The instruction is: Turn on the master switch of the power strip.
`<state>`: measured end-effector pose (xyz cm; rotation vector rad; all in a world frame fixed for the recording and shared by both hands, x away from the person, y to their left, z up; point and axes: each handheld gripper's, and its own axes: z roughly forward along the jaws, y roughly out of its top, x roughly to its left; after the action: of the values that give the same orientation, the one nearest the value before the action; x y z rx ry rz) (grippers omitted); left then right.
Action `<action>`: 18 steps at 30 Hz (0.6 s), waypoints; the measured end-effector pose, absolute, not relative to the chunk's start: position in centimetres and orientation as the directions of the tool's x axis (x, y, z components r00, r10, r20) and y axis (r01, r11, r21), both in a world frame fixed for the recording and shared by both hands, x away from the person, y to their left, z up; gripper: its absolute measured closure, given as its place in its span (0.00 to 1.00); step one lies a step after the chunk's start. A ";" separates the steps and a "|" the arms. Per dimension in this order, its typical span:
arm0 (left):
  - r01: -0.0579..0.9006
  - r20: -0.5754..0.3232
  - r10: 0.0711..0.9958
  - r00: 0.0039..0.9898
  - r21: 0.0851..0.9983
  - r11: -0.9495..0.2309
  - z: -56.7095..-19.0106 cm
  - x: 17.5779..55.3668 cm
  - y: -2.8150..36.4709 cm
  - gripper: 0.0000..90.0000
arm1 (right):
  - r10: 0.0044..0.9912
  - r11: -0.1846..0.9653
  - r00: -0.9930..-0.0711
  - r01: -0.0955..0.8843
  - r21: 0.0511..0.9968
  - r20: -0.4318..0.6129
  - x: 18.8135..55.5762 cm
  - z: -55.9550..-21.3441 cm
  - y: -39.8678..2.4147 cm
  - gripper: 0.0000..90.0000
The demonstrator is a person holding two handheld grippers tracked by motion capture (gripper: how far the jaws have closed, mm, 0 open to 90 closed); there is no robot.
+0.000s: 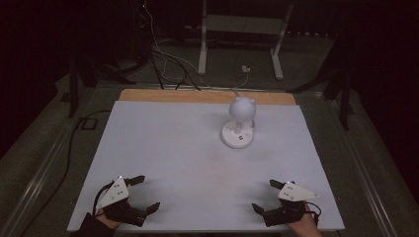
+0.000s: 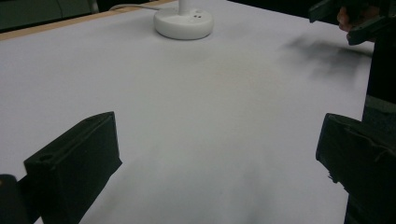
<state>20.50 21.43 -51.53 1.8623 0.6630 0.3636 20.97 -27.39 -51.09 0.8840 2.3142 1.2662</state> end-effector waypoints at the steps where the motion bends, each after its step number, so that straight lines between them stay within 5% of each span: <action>1: 0.272 -0.062 0.599 0.798 0.924 -0.267 -51.5 20.5 21.4 0.00 | 0.671 0.406 -0.742 0.355 0.842 -0.011 21.0 -50.7 -27.2 0.00; 18: 0.275 -0.069 0.595 0.801 0.925 -0.263 -51.5 20.5 21.4 0.00 | 0.665 0.370 -0.747 0.349 0.861 0.017 21.1 -47.7 -26.6 0.00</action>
<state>20.49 21.43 -51.46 1.8568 0.6623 0.3521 21.09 -26.61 -47.66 0.8891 2.3023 1.3237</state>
